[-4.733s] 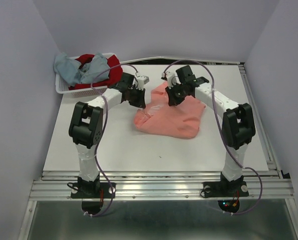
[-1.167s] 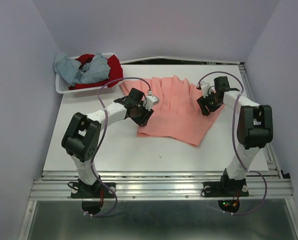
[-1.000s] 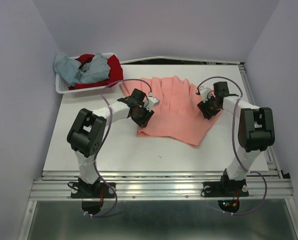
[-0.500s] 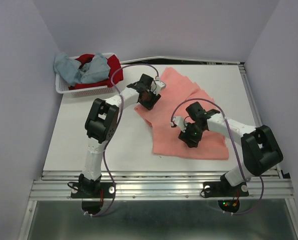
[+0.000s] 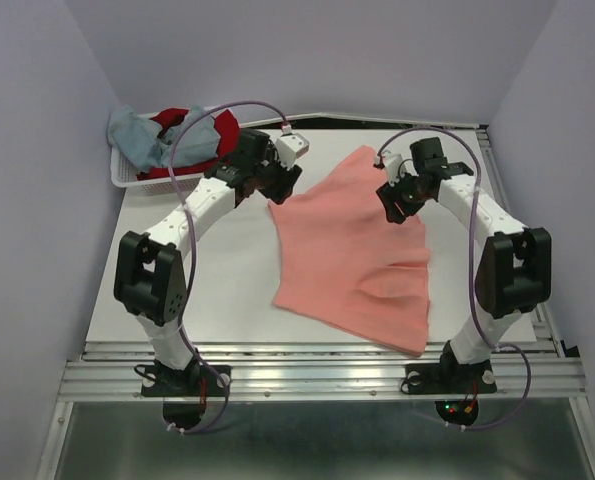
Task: Fold and stack the skirts
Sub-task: Flatten the skirt out
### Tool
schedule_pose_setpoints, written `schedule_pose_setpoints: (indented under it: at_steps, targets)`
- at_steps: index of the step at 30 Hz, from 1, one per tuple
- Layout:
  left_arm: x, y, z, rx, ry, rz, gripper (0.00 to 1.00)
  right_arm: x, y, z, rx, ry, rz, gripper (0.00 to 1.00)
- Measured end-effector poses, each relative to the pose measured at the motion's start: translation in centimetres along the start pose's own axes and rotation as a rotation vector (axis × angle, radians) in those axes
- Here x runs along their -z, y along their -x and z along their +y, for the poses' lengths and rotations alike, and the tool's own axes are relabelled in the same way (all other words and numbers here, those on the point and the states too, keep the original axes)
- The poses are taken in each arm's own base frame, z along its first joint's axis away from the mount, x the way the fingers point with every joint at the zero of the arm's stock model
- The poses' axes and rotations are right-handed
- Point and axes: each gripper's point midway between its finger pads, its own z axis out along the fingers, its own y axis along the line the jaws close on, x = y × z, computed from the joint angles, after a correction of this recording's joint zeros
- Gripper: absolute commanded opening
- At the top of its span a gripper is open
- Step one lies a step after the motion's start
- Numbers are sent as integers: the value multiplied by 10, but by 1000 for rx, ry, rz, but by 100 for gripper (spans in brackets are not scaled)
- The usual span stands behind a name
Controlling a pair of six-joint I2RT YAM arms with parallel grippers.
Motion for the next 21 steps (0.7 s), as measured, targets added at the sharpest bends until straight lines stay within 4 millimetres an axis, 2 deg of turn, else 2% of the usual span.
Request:
schedule_pose_setpoints:
  at_steps: [3, 6, 9, 11, 14, 18, 19, 21]
  targets:
    - [8, -4, -28, -34, -69, -16, 60, -29, -25, -6, -29, 10, 93, 60]
    - [3, -46, -58, -57, -154, 62, 58, -48, -45, -1, -43, 33, 145, 59]
    - [1, -101, -87, -82, -244, 187, 56, -54, -63, 8, -52, 51, 184, 57]
    - [6, -135, -104, -104, -298, 268, 55, -59, -76, 13, -58, 61, 203, 52]
    - [11, -152, -115, -129, -331, 303, 52, -67, -97, 25, -58, 81, 238, 49]
    - [11, -156, -117, -137, -337, 311, 51, -69, -95, 46, -6, 93, 235, 45]
    - [11, -156, -117, -137, -336, 309, 52, -69, -99, 59, 15, 113, 246, 43]
    - [11, -156, -113, -126, -334, 311, 52, -68, -95, 78, 56, 139, 244, 40]
